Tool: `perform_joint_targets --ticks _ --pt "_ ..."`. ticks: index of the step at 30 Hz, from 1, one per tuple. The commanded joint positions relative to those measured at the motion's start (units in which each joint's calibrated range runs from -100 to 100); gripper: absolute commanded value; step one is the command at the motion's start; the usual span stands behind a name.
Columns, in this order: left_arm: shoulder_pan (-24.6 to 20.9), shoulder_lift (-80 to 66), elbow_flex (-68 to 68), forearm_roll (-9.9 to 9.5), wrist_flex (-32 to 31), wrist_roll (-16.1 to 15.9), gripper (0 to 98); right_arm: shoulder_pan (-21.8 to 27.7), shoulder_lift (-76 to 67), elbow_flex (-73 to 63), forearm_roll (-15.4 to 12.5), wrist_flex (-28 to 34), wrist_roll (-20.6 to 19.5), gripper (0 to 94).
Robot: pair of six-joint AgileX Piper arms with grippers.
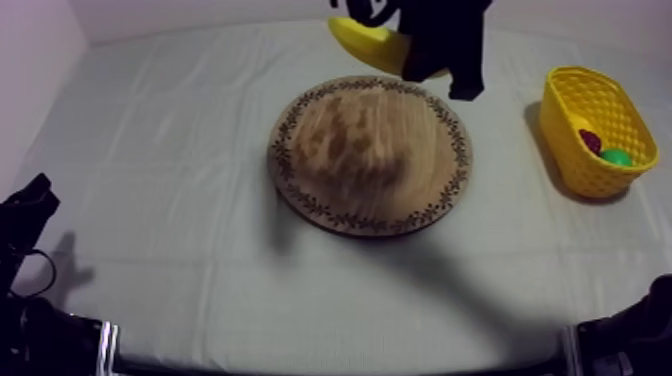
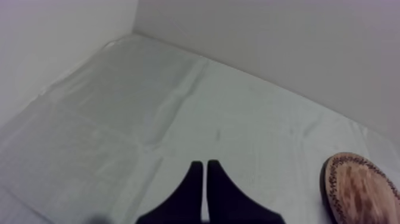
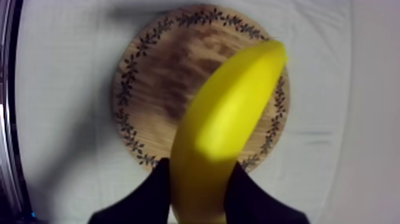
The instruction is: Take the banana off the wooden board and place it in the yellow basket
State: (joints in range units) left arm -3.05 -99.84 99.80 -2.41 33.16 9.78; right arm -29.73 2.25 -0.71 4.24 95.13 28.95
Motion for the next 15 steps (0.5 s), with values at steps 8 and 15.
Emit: perform_joint_targets --ticks 8,15 --pt "0.0 0.0 0.0 -0.01 0.0 0.0 0.1 4.3 -1.5 3.8 0.3 -0.4 -2.9 14.9" --pt "0.0 0.0 0.0 -0.01 0.0 0.0 0.1 13.0 -2.6 4.8 0.4 -0.9 -5.4 15.7"
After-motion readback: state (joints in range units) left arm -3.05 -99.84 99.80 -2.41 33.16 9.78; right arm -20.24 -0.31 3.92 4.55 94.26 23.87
